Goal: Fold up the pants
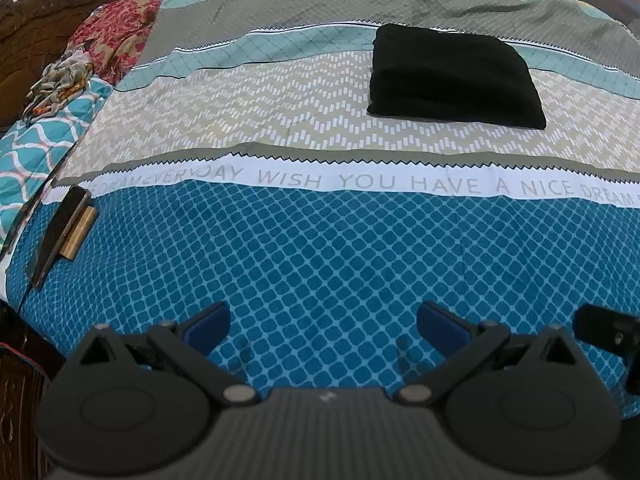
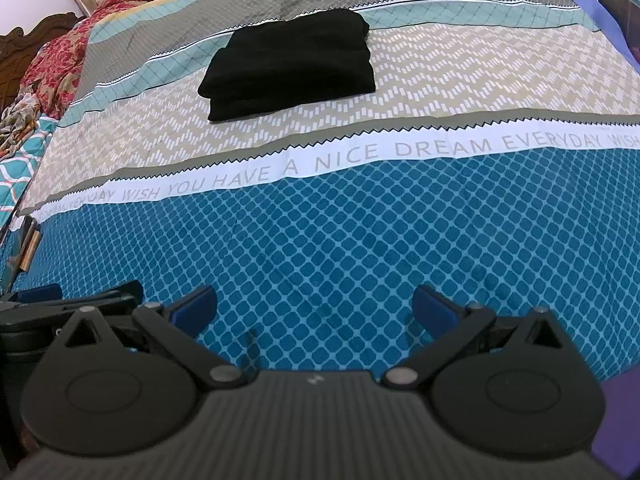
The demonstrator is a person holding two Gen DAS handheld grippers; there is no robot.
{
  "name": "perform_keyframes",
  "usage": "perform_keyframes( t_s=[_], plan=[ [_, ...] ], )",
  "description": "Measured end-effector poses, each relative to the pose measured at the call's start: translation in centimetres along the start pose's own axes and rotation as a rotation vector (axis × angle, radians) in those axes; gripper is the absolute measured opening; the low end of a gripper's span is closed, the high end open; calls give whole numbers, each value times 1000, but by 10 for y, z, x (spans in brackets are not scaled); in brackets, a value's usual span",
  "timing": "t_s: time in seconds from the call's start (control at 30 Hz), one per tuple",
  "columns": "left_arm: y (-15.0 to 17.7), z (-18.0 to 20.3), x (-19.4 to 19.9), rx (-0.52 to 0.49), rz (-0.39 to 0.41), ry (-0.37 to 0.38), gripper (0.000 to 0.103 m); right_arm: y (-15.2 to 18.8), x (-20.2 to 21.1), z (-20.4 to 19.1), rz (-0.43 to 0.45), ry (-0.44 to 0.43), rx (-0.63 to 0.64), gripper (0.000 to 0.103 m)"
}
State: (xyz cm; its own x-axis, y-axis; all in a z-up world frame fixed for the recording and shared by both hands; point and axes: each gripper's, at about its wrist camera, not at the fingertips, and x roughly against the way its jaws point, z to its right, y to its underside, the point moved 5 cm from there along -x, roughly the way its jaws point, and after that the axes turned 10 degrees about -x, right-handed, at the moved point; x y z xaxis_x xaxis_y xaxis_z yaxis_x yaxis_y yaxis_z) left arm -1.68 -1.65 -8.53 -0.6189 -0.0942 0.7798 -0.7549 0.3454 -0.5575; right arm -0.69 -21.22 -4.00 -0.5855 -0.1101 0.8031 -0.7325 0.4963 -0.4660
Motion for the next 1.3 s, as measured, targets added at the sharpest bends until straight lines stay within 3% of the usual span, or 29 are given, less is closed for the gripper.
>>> perform_keyframes(
  t_s=[1.3],
  plan=[
    [3, 6, 5, -47, 0, -23, 103, 4, -3, 0, -22, -7, -12, 103]
  ],
)
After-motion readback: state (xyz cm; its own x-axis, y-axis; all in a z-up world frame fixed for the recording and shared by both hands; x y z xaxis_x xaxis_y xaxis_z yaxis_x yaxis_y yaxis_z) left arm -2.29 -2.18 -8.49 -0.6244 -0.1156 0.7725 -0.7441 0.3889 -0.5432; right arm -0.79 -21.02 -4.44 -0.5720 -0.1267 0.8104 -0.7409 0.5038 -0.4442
